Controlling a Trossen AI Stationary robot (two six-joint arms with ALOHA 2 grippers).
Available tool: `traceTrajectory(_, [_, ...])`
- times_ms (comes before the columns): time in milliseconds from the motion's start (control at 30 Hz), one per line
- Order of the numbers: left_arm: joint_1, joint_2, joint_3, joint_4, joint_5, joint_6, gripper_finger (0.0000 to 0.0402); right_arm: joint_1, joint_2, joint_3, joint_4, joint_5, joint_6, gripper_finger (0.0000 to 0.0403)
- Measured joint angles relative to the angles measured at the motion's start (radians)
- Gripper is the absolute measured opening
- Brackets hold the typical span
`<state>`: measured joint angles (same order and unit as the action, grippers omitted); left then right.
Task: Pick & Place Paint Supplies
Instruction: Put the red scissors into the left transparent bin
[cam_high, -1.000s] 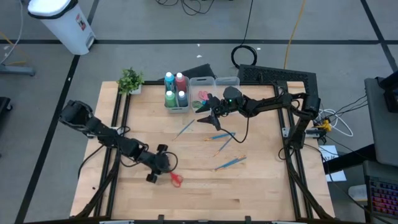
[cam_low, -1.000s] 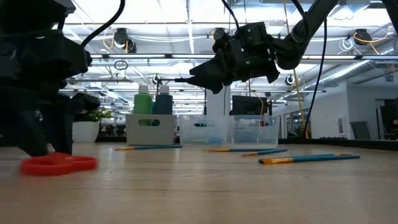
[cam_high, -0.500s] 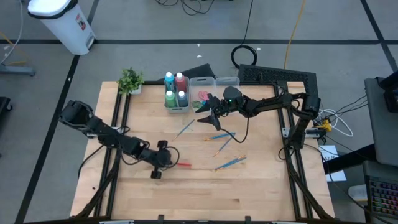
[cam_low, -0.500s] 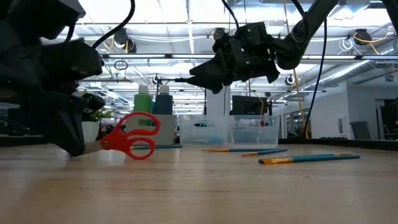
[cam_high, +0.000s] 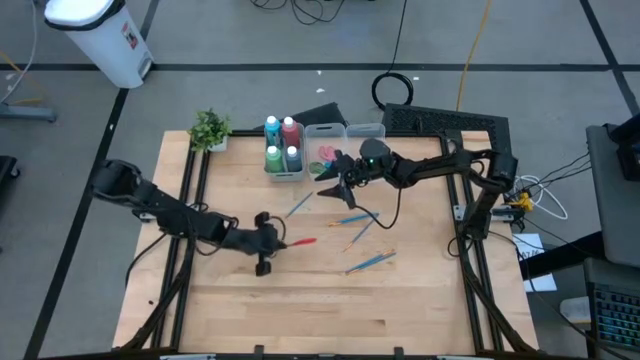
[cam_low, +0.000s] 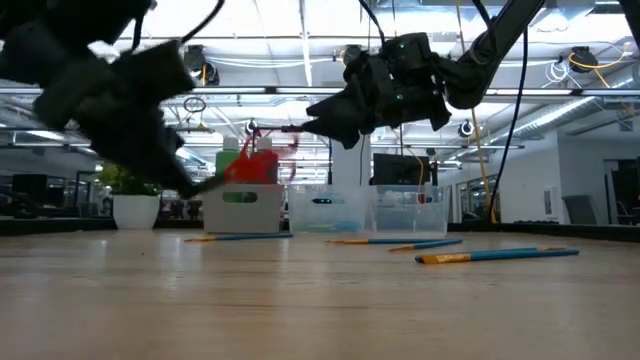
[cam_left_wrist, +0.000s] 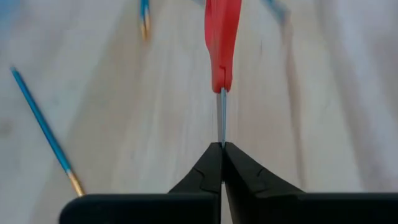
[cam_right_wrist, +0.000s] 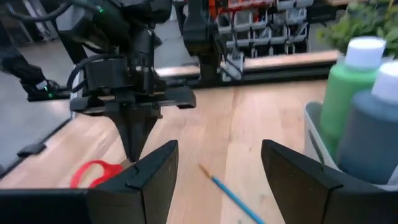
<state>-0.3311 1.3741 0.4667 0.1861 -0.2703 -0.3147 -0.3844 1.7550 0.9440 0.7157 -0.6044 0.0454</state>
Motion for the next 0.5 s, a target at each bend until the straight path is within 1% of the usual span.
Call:
traceTrajectory(100, [0.023,-0.056,0.0,0.055,-0.013,0.039,0.0004,-0.005,-0.034,0.0,-0.029,0.001,0.003,0.0222])
traceTrajectory(200, [0.048,-0.102,0.0,0.1,-0.025,0.119,0.0005,-0.008,-0.084,0.0,-0.081,0.001,-0.002,0.0222])
traceTrajectory(300, [0.081,-0.124,0.002,0.142,-0.03,0.229,0.0006,-0.014,-0.163,0.0,-0.22,0.005,-0.013,0.0222])
traceTrajectory(400, [0.135,-0.124,-0.005,0.188,-0.027,0.301,0.0004,-0.02,-0.247,0.0,-0.383,0.081,-0.051,0.0222])
traceTrajectory(500, [0.212,-0.116,-0.036,0.329,0.04,0.33,0.0006,-0.022,-0.329,0.0,-0.536,0.23,-0.101,0.0222])
